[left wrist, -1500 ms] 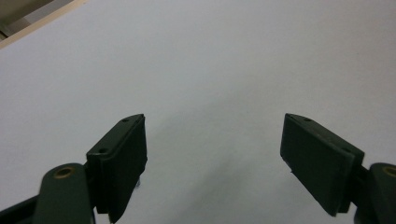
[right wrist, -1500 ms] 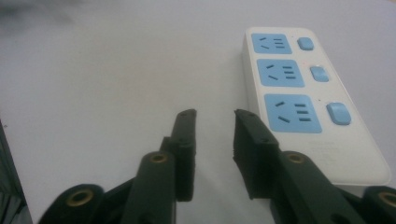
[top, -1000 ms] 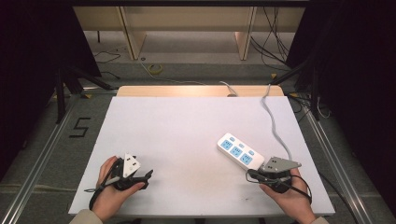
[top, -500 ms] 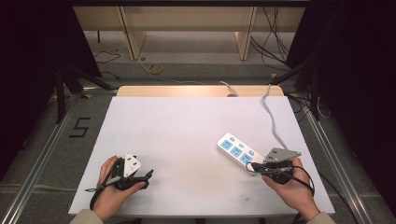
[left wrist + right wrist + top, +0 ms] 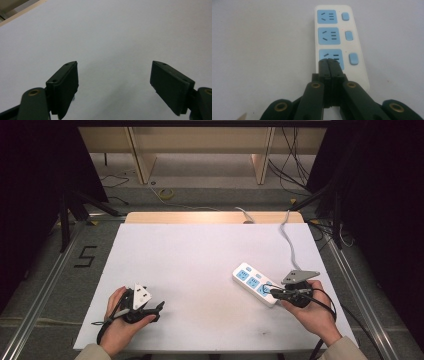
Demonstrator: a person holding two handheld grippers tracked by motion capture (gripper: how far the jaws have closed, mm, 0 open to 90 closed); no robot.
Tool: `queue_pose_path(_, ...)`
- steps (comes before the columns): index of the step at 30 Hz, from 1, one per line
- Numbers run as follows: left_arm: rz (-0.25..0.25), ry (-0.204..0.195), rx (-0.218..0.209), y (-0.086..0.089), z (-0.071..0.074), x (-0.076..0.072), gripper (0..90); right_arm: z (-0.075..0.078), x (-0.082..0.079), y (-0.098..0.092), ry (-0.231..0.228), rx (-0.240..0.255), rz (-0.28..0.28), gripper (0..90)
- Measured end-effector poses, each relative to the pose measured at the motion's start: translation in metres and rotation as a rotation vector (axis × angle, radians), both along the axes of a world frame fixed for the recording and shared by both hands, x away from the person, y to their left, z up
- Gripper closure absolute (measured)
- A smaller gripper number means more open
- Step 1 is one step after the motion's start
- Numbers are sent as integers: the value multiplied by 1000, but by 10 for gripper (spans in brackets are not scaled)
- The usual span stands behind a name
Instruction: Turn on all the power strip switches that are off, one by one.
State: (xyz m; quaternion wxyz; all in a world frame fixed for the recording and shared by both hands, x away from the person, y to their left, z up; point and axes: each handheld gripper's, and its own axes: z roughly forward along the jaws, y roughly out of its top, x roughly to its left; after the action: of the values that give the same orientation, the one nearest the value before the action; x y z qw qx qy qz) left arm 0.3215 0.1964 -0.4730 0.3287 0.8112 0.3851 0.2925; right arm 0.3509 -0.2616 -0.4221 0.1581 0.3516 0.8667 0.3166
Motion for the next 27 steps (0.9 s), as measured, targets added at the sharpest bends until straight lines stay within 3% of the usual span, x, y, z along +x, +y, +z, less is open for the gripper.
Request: queue_pose_path(27, -3, -13, 7, -1, 0, 1, 228, 10, 23, 3, 66, -56, -15, 900)
